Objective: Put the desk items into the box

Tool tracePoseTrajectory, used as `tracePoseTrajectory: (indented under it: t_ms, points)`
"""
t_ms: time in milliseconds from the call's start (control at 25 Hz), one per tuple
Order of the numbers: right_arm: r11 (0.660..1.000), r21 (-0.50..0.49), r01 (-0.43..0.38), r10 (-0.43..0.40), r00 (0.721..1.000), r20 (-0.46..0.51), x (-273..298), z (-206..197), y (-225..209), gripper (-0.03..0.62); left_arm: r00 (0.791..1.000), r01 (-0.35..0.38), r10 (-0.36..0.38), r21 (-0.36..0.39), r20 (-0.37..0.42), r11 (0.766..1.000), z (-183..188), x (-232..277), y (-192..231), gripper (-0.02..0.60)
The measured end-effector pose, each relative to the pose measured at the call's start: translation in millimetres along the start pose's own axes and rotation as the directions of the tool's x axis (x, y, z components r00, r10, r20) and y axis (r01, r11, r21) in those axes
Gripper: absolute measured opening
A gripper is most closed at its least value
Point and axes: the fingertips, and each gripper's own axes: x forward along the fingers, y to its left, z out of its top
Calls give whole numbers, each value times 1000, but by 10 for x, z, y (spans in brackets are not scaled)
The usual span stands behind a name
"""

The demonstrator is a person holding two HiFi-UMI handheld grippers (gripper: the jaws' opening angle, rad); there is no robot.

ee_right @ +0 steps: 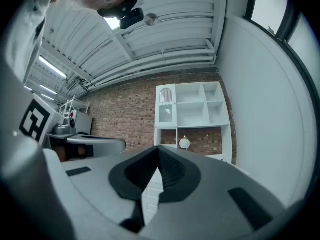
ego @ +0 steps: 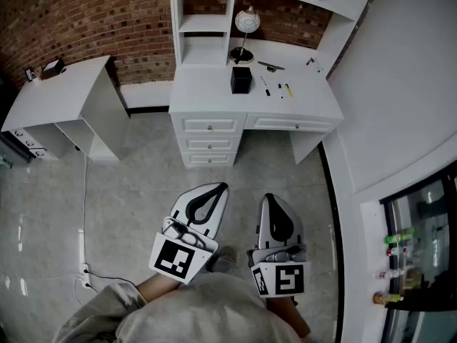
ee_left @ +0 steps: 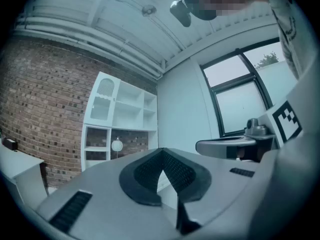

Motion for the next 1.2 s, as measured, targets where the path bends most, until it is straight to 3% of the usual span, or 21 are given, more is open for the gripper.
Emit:
tracePoseTrajectory:
  t_ms: [600, 1200]
  points:
    - [998, 57, -33, 32, 999, 9, 91, -140, -481, 17, 999, -48, 49, 47, -13, 998, -38, 399, -139, 8]
    - [990, 127, -67, 72, 997, -36, 221, -424, -863, 18, 990, -132, 132, 3, -46, 991, -265, 631, -30, 8]
